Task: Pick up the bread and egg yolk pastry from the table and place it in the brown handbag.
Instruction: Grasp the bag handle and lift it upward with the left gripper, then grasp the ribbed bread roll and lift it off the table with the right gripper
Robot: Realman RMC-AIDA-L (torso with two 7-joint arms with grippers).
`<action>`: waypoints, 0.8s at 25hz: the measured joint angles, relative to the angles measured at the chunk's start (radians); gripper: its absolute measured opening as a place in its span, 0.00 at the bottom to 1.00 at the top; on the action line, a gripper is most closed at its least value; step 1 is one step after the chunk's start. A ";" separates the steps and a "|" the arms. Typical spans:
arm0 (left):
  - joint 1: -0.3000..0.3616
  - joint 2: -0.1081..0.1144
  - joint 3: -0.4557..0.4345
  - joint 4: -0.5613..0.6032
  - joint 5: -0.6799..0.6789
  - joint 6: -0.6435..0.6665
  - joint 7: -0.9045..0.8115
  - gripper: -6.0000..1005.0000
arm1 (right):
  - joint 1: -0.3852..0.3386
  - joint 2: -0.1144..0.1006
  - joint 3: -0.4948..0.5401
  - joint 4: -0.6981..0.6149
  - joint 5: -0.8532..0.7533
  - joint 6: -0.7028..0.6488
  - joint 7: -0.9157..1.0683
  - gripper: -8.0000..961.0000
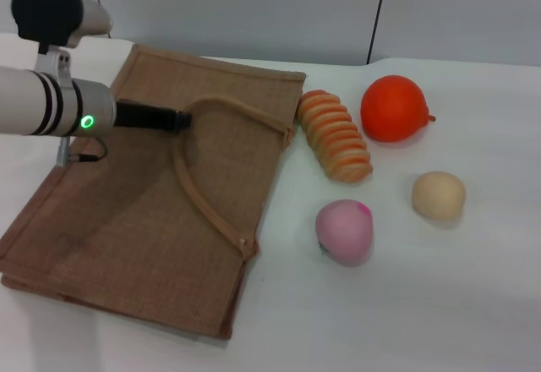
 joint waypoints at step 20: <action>0.270 0.005 -0.010 0.004 -0.865 -0.405 0.549 0.12 | 0.173 0.005 -0.023 -0.142 -0.644 0.106 0.298 0.94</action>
